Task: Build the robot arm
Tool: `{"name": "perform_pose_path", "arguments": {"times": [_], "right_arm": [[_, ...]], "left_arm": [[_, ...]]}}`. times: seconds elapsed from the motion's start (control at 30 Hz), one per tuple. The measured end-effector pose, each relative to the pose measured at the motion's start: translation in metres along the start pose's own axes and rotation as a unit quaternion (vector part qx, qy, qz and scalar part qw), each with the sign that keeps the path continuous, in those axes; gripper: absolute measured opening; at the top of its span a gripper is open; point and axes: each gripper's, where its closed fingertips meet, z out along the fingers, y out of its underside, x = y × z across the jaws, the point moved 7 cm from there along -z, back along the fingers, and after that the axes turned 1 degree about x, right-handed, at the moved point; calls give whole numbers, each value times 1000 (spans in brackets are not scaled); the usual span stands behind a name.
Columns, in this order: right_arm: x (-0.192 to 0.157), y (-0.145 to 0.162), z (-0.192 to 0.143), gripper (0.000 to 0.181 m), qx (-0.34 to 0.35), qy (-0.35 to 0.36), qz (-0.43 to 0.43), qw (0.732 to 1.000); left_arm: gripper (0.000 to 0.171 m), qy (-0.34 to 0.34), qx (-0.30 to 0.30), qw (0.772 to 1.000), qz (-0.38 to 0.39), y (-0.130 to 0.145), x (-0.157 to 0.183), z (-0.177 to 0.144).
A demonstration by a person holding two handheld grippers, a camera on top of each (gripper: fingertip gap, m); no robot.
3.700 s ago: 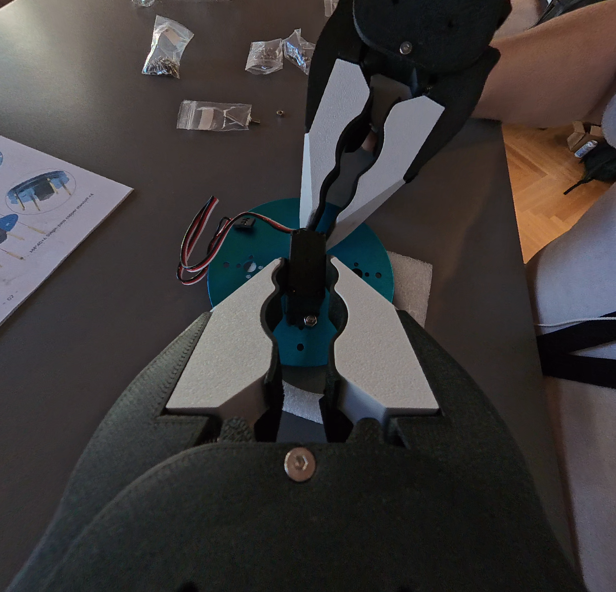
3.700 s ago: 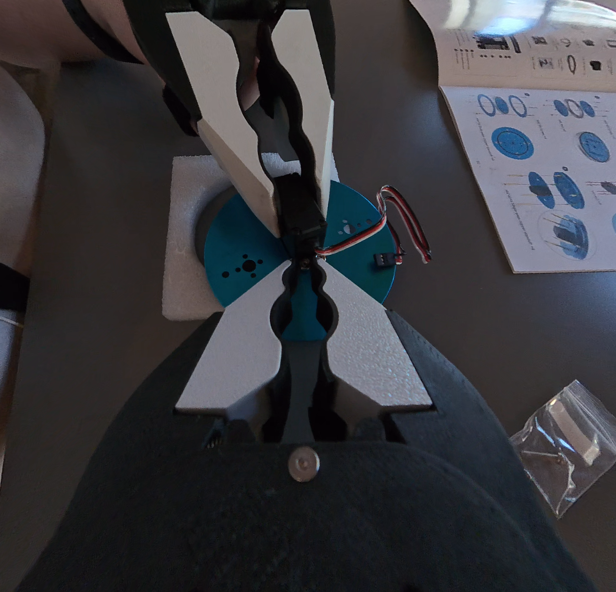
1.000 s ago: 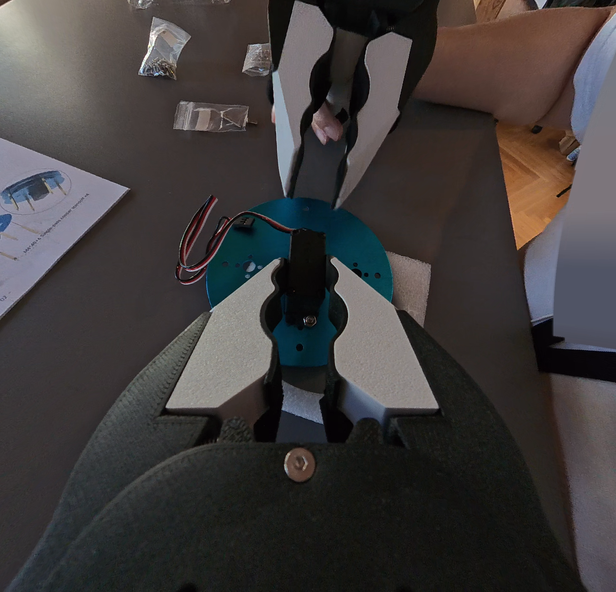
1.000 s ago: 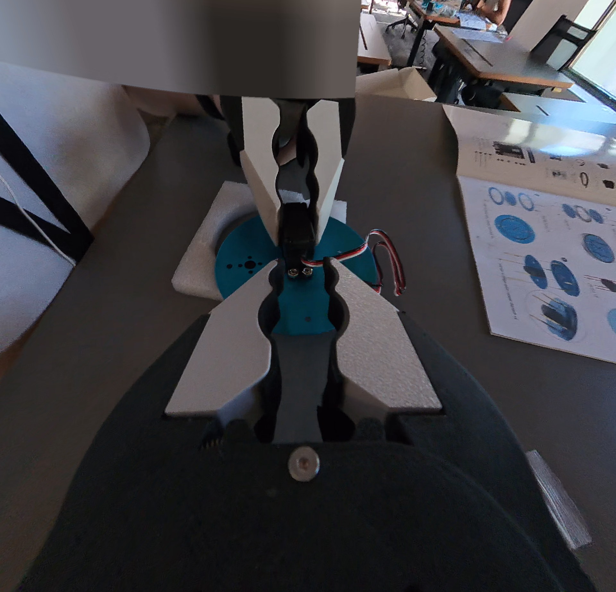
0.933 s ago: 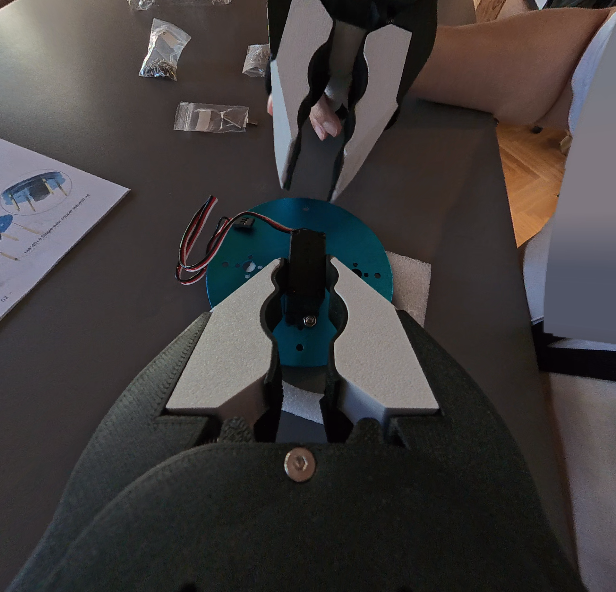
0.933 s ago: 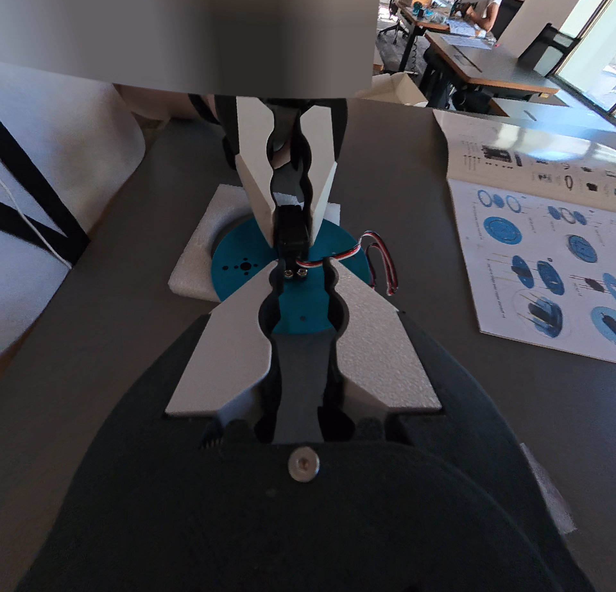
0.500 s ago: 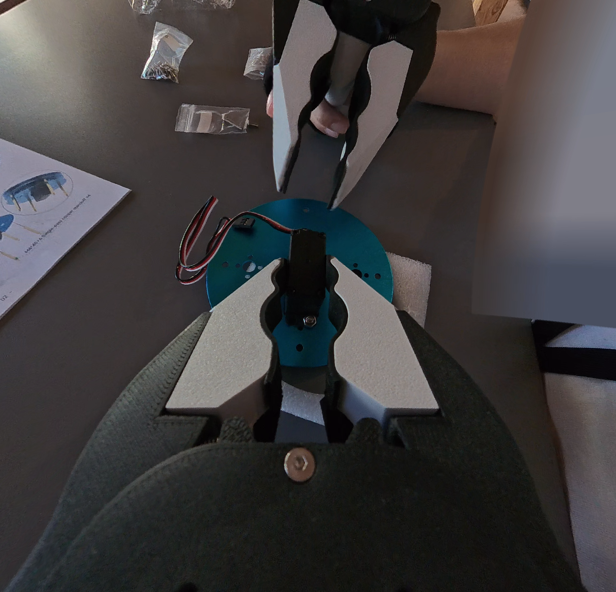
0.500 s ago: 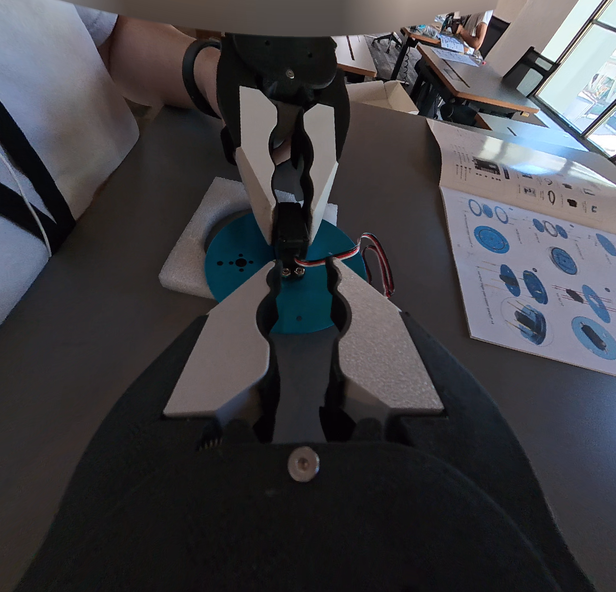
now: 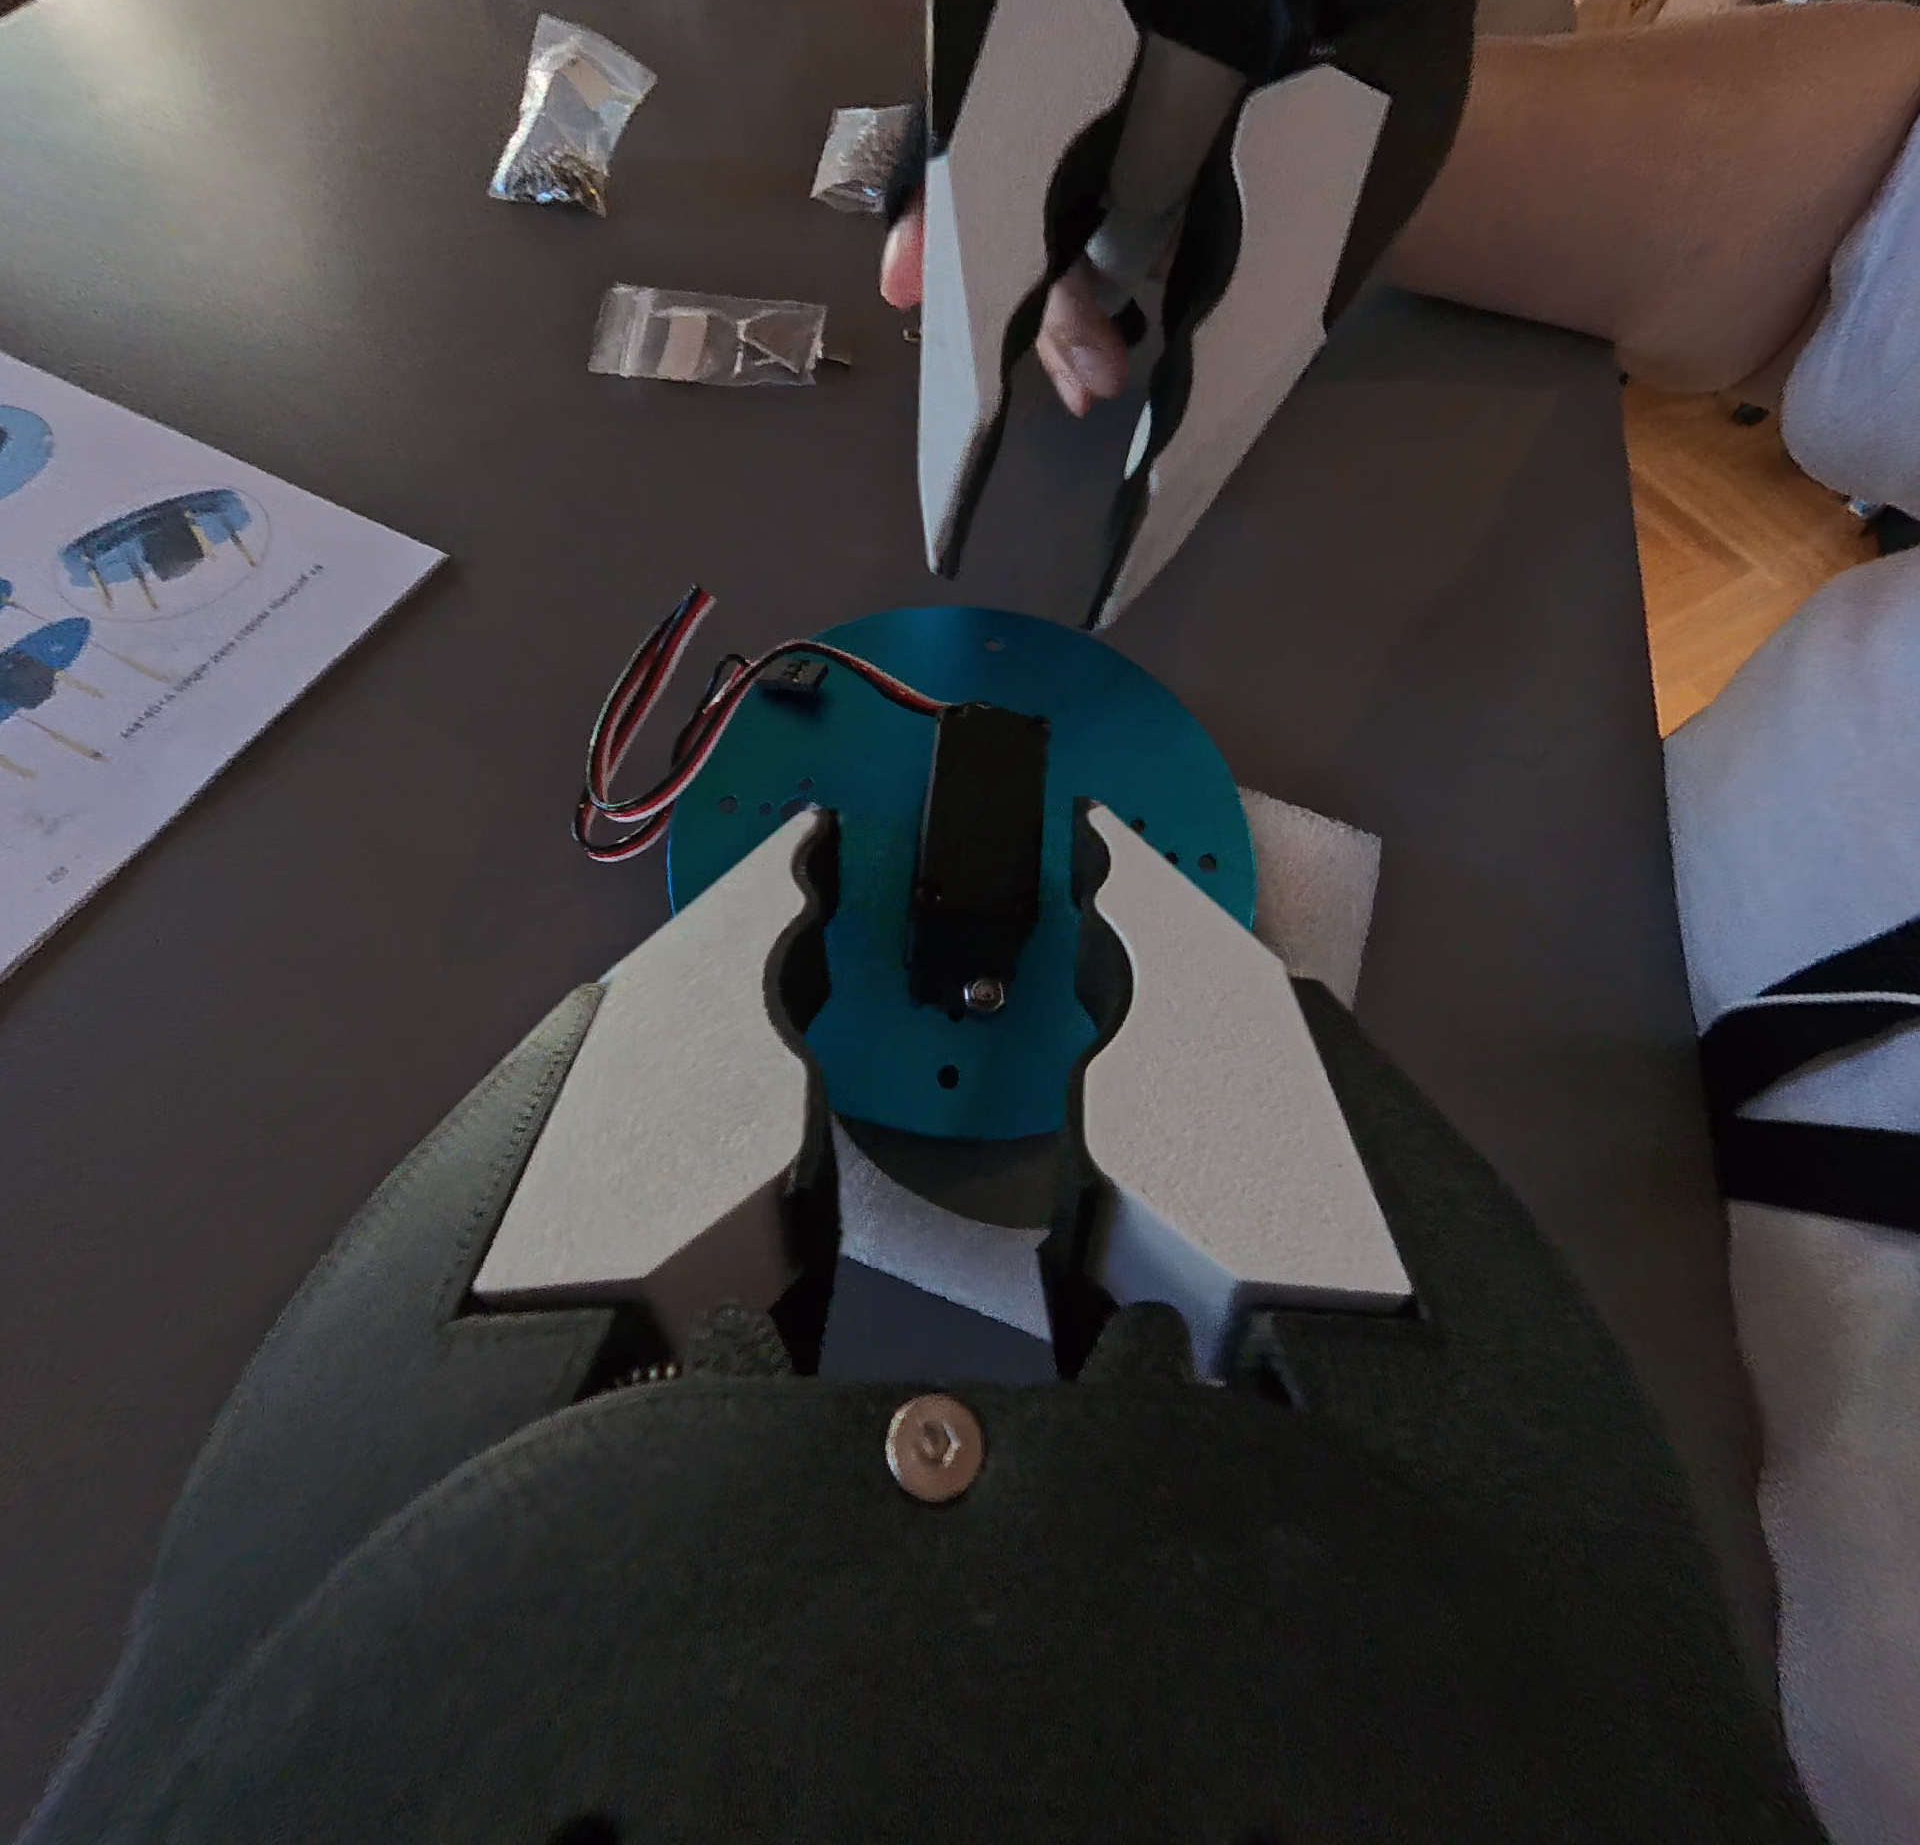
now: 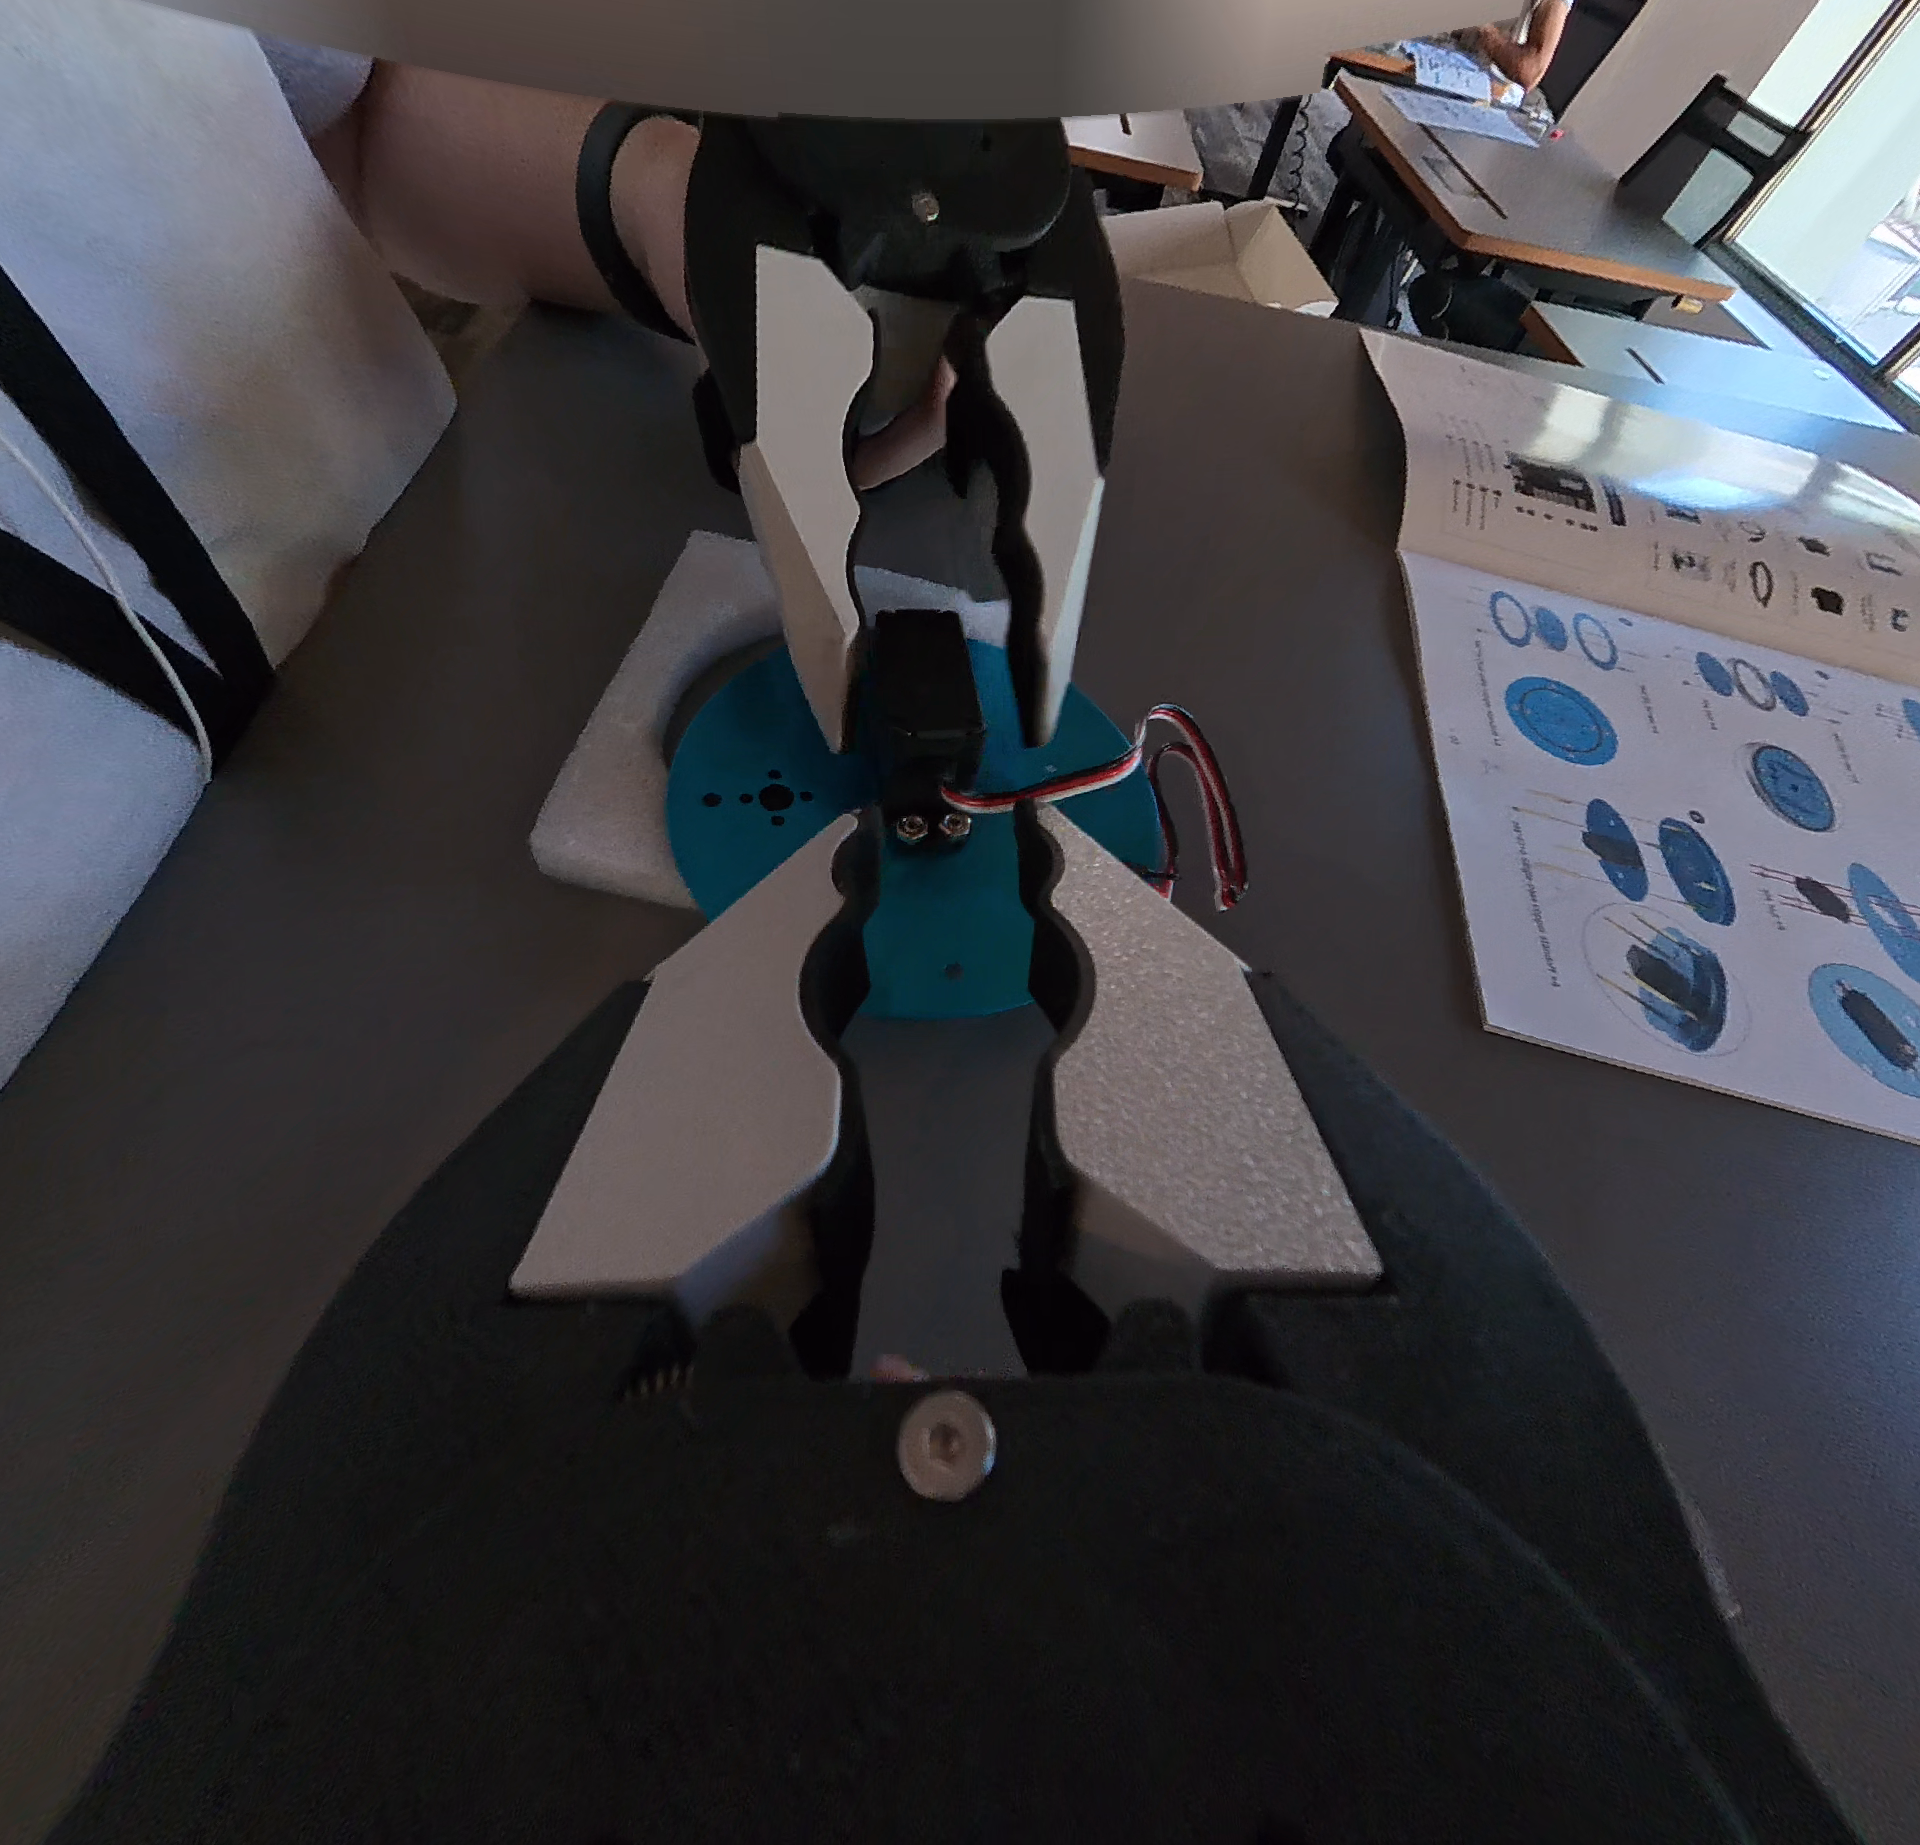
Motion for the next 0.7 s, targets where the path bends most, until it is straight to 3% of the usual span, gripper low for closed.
{"name": "perform_pose_path", "arguments": {"times": [0.27,0.53,0.7], "right_arm": [[-4,-4,2,23,13,-6,-5,1000],[9,1,-1,21,34,0,21,999],[5,3,2,23,26,-57,74,995]], "left_arm": [[78,-52,48,997,-7,-13,6,-2],[75,-58,83,995,11,-22,12,-12],[55,-36,39,999,10,-15,3,-18]]}}
